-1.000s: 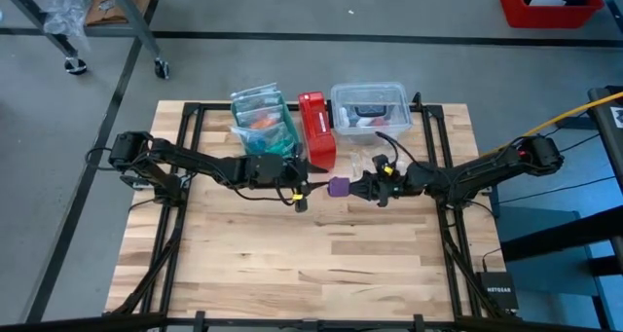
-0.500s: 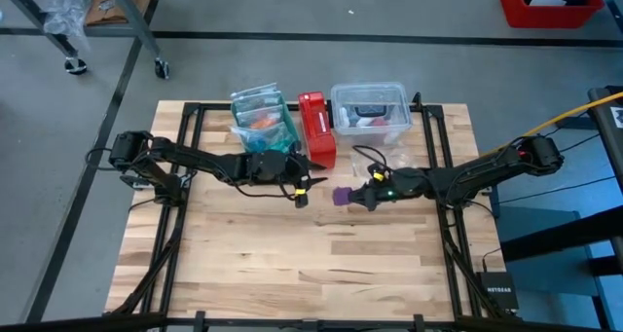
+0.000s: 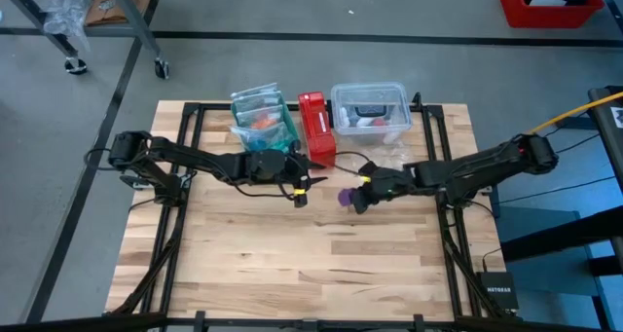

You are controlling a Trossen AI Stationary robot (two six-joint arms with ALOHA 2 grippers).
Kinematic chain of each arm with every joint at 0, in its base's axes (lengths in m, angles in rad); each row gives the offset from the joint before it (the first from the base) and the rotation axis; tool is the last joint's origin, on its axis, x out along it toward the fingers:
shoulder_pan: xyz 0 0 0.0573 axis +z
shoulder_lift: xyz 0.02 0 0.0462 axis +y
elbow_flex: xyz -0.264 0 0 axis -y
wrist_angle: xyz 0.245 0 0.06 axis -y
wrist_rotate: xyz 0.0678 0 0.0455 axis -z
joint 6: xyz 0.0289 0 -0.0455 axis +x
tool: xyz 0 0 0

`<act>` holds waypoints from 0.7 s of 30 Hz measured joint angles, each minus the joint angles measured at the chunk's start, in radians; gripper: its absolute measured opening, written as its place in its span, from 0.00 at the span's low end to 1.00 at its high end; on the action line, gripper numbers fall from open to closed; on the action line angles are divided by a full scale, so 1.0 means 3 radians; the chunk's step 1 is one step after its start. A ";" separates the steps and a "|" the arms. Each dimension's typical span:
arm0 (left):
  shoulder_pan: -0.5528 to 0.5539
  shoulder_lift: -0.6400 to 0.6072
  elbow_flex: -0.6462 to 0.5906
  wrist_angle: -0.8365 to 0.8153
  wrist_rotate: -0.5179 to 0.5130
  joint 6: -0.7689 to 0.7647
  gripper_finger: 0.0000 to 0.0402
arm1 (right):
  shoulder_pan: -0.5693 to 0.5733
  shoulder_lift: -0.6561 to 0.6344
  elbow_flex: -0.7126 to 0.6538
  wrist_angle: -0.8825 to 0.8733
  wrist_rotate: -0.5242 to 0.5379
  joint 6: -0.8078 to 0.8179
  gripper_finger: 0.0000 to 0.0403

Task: Roll bandage
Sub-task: Roll the purple bandage

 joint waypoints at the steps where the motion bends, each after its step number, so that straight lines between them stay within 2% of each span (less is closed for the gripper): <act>1: 0.0000 -0.0008 0.0000 0.0000 0.0000 0.0024 0.32 | 0.0000 0.0076 0.0129 -0.0142 0.0011 -0.0106 0.06; 5: 0.0022 -0.0093 0.0000 -0.0122 0.0000 0.0085 0.32 | -0.0027 0.0437 0.0518 -0.0568 -0.0031 -0.0388 0.06; 8: 0.0050 -0.0212 -0.0001 -0.0411 -0.0008 0.0072 0.32 | -0.0049 0.0693 0.0685 -0.0698 -0.0207 -0.0479 0.06; 14: 0.0060 -0.0558 -0.0004 -0.1173 -0.0122 0.0050 0.32 | -0.0048 0.1105 0.0827 -0.0732 -0.0587 -0.0553 0.06; 21: 0.0058 -0.0942 -0.0004 -0.1762 -0.0338 0.0046 0.32 | -0.0048 0.1305 0.0850 -0.0730 -0.0627 -0.0558 0.07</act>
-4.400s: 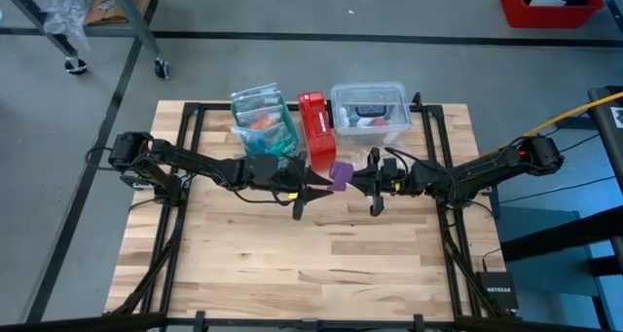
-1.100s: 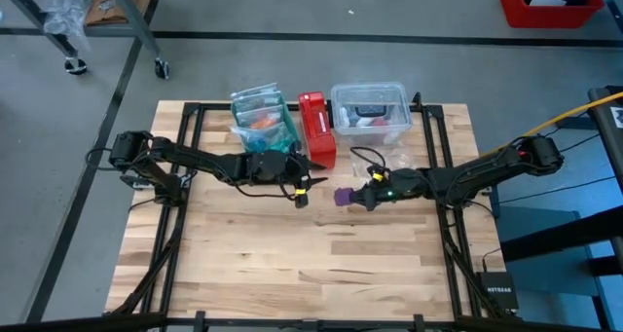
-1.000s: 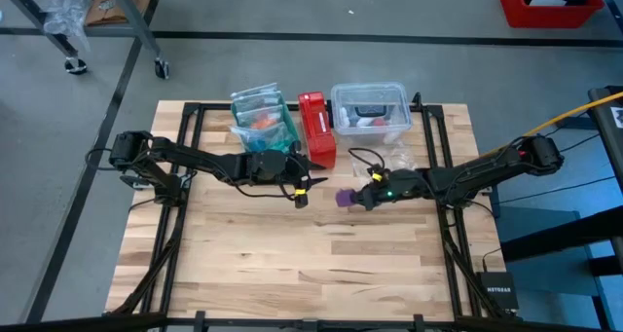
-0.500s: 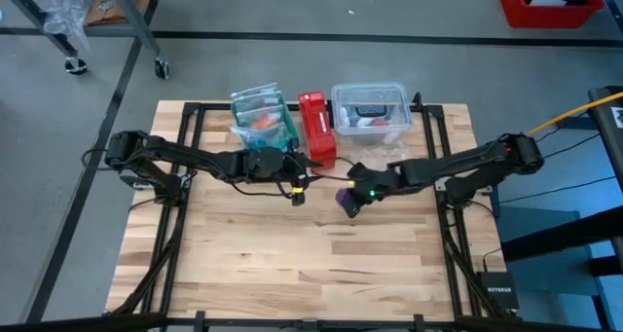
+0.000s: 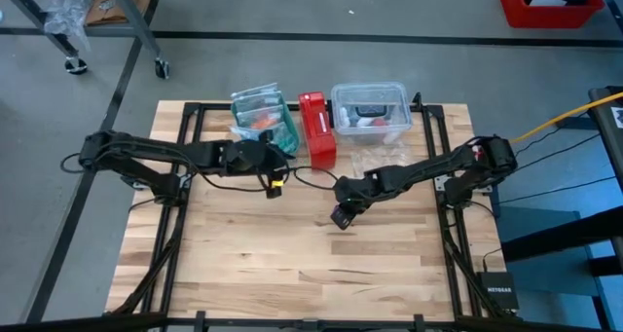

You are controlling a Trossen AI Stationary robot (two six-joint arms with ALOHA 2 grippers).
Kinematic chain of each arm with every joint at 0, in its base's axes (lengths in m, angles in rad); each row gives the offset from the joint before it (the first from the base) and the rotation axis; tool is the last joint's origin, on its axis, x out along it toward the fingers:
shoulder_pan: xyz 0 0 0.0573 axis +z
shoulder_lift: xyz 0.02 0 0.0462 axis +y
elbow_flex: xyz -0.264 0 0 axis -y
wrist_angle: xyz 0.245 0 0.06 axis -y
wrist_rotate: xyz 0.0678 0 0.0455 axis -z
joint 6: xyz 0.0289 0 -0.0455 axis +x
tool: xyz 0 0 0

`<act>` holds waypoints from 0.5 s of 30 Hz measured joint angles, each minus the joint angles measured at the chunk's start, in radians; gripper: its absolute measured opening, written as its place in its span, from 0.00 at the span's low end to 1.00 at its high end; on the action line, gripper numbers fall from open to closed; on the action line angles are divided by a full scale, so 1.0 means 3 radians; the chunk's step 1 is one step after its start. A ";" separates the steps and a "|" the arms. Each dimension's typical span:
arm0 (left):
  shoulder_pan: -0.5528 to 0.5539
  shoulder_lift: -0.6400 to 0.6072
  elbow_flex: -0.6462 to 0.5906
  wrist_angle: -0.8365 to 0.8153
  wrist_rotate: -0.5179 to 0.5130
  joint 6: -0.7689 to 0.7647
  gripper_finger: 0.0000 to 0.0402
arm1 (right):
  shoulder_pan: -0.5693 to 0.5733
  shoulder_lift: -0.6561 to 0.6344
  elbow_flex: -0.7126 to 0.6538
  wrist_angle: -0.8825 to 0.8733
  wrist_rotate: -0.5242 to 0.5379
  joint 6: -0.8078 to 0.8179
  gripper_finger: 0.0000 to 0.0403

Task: Roll bandage
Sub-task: Roll the purple bandage

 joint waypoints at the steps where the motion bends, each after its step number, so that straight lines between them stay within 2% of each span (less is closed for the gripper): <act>1: 0.0000 -0.0048 0.0000 -0.0046 -0.0043 0.0000 0.32 | 0.0000 0.0014 0.0000 0.0004 0.0000 -0.0004 0.08; 6: 0.0000 -0.0305 0.0000 -0.0243 -0.0199 0.0018 0.32 | 0.0000 0.0047 -0.0001 0.0024 0.0004 -0.0004 0.13; 15: 0.0000 -0.0580 0.0000 -0.0348 -0.0220 0.0126 0.32 | 0.0000 0.0046 -0.0001 0.0156 -0.0061 -0.0171 0.27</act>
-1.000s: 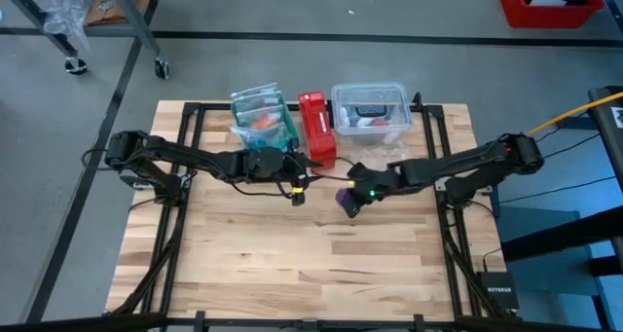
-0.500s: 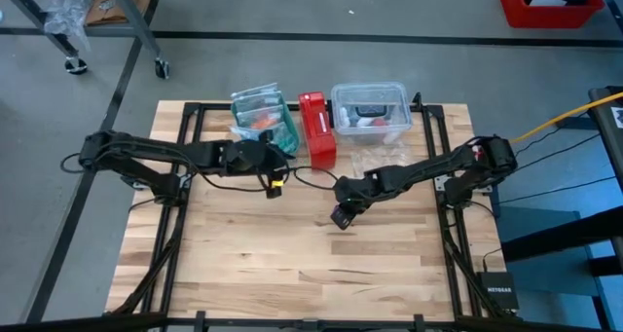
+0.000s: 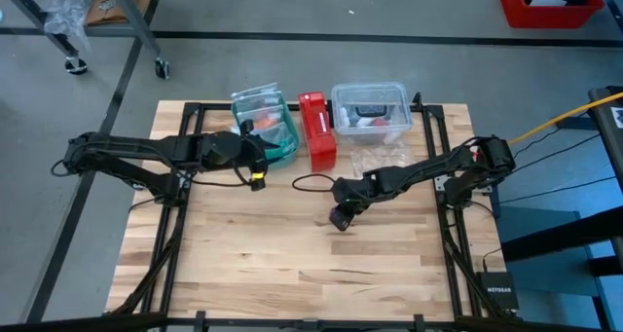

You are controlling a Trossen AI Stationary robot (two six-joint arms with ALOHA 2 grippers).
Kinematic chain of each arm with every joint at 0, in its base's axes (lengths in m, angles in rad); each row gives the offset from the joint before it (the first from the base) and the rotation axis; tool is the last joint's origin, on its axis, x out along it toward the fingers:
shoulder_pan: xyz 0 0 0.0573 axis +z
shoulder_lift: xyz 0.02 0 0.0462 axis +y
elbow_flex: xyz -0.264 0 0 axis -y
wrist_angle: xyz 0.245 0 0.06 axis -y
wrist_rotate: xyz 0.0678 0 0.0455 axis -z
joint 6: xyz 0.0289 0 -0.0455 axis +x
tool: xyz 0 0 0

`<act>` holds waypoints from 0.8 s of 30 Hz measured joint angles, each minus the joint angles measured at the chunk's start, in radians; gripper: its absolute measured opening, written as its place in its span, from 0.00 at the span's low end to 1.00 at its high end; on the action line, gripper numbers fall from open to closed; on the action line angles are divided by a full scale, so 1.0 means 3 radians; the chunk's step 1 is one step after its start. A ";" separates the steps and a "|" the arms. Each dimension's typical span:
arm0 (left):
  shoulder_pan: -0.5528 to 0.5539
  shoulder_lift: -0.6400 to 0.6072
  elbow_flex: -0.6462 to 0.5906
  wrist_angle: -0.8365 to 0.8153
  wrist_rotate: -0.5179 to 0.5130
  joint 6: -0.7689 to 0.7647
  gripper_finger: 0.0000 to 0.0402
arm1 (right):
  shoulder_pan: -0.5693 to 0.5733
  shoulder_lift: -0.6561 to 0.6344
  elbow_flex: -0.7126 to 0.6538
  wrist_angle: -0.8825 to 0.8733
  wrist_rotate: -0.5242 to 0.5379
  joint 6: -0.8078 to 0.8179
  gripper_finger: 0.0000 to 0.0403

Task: Roll bandage
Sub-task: Roll the purple bandage

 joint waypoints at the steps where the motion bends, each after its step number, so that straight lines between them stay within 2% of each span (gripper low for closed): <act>1: 0.0000 0.0000 0.0000 0.0002 0.0000 0.0022 0.32 | 0.0000 0.0000 0.0000 0.0022 0.0001 -0.0003 0.30; 8: 0.0000 0.0001 0.0000 -0.0011 0.0000 0.0104 0.32 | 0.0000 0.0000 0.0000 0.0023 0.0037 -0.0005 0.47; 13: 0.0000 0.0001 0.0000 -0.0051 0.0000 0.0075 0.32 | 0.0000 0.0000 0.0000 0.0010 0.0036 -0.0001 0.53; 18: 0.0000 0.0001 0.0000 -0.0081 0.0000 -0.0004 0.32 | 0.0001 0.0000 0.0000 -0.0120 0.0003 0.0034 0.47; 21: 0.0000 0.0009 0.0000 -0.0084 0.0021 -0.0147 0.32 | 0.0006 0.0000 -0.0001 -0.0184 0.0000 0.0035 0.39; 24: -0.0010 0.0022 -0.0056 -0.0076 0.0243 -0.0323 0.32 | 0.0006 0.0000 -0.0001 -0.0173 0.0000 0.0035 0.30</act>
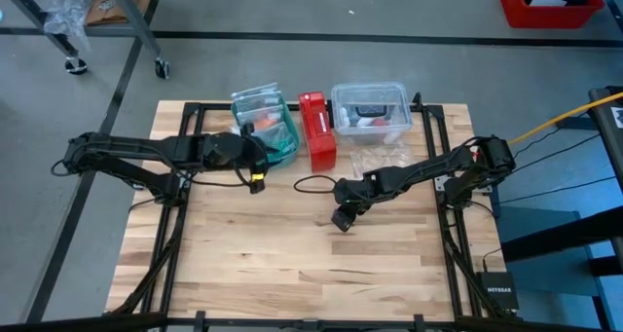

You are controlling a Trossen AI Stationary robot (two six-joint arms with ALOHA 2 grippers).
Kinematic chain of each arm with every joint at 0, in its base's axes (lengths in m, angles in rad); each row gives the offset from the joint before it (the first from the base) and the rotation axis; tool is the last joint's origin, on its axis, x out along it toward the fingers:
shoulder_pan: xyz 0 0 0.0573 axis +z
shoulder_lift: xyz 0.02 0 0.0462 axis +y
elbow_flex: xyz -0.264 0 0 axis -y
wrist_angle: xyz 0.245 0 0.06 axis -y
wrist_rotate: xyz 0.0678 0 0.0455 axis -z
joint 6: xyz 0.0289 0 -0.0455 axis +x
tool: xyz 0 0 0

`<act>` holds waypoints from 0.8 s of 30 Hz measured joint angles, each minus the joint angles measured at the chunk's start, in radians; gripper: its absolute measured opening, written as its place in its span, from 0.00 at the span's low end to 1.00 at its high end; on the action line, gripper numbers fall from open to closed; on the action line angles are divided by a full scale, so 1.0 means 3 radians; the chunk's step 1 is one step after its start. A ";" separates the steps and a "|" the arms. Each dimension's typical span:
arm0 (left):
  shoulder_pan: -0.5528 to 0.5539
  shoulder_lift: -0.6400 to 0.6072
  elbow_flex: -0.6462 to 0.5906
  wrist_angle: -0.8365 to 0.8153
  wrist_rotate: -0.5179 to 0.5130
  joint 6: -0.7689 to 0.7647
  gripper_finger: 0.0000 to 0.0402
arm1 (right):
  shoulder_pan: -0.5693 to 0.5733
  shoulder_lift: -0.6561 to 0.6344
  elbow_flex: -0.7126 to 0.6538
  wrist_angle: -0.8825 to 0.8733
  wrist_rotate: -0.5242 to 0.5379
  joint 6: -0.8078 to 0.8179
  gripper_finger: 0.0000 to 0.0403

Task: Roll bandage
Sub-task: Roll the purple bandage

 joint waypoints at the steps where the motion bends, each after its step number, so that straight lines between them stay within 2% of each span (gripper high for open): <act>1: -0.0009 0.0021 -0.0031 0.0015 0.0094 -0.0078 0.32 | 0.0000 0.0000 0.0000 0.0000 0.0000 0.0000 0.27; 6: -0.0111 0.0177 -0.0295 0.0159 0.0239 -0.0369 0.32 | 0.0000 0.0000 0.0000 0.0005 0.0000 -0.0030 0.16; 10: -0.0163 0.0346 -0.0471 0.0331 0.0235 -0.0527 0.32 | 0.0000 0.0000 0.0000 0.0005 -0.0028 -0.0048 0.13; 19: -0.0175 0.0675 -0.0623 0.0792 0.0230 -0.0561 0.32 | 0.0000 -0.0005 0.0000 -0.0296 -0.0103 -0.0128 0.28; 24: -0.0175 0.0811 -0.0623 0.0946 0.0231 -0.0548 0.32 | 0.0004 -0.0019 0.0009 -0.0551 0.0084 -0.0120 0.31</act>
